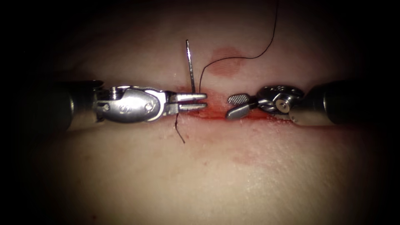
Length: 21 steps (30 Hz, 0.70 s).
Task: Wound Closure
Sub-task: Use the left gripper to pull the needle through the skin, then pass the needle to the right gripper.
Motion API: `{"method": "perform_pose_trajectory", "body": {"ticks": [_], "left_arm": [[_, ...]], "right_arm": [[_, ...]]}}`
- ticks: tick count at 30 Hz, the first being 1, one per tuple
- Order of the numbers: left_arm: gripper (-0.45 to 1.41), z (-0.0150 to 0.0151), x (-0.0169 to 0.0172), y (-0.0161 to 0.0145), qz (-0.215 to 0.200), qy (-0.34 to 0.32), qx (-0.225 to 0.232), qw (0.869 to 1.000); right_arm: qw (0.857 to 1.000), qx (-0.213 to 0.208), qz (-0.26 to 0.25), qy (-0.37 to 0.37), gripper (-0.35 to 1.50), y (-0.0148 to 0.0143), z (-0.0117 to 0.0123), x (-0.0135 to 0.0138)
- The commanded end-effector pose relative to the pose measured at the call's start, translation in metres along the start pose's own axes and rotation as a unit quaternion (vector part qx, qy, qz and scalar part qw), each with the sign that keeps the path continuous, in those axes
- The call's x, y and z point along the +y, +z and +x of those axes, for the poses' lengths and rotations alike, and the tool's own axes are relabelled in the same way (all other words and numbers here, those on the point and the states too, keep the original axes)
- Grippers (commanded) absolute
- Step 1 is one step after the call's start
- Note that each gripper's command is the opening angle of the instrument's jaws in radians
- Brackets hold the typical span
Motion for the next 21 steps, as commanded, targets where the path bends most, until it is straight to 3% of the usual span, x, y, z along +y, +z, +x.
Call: {"method": "perform_pose_trajectory", "body": {"ticks": [1, 11, 21], "left_arm": [[-0.35, -0.0005, -0.0001, 0.0005, -0.001, 0.002, 0.0, 1.0], [-0.35, -0.0002, -0.002, -0.0003, 0.001, 0.008, 0.002, 1.0], [-0.35, -0.0023, 0.0044, -0.0008, -0.009, 0.041, 0.014, 0.999]], "right_arm": [[1.0, 0.005, 0.0, 0.003, 1.14, 0.0001, 0.0005, 0.0002], [0.998, 0.049, -0.01, 0.026, 1.14, -0.002, 0.0034, -0.0008], [0.995, 0.081, 0.041, 0.05, 1.13, -0.0015, 0.0041, -0.0018]]}}
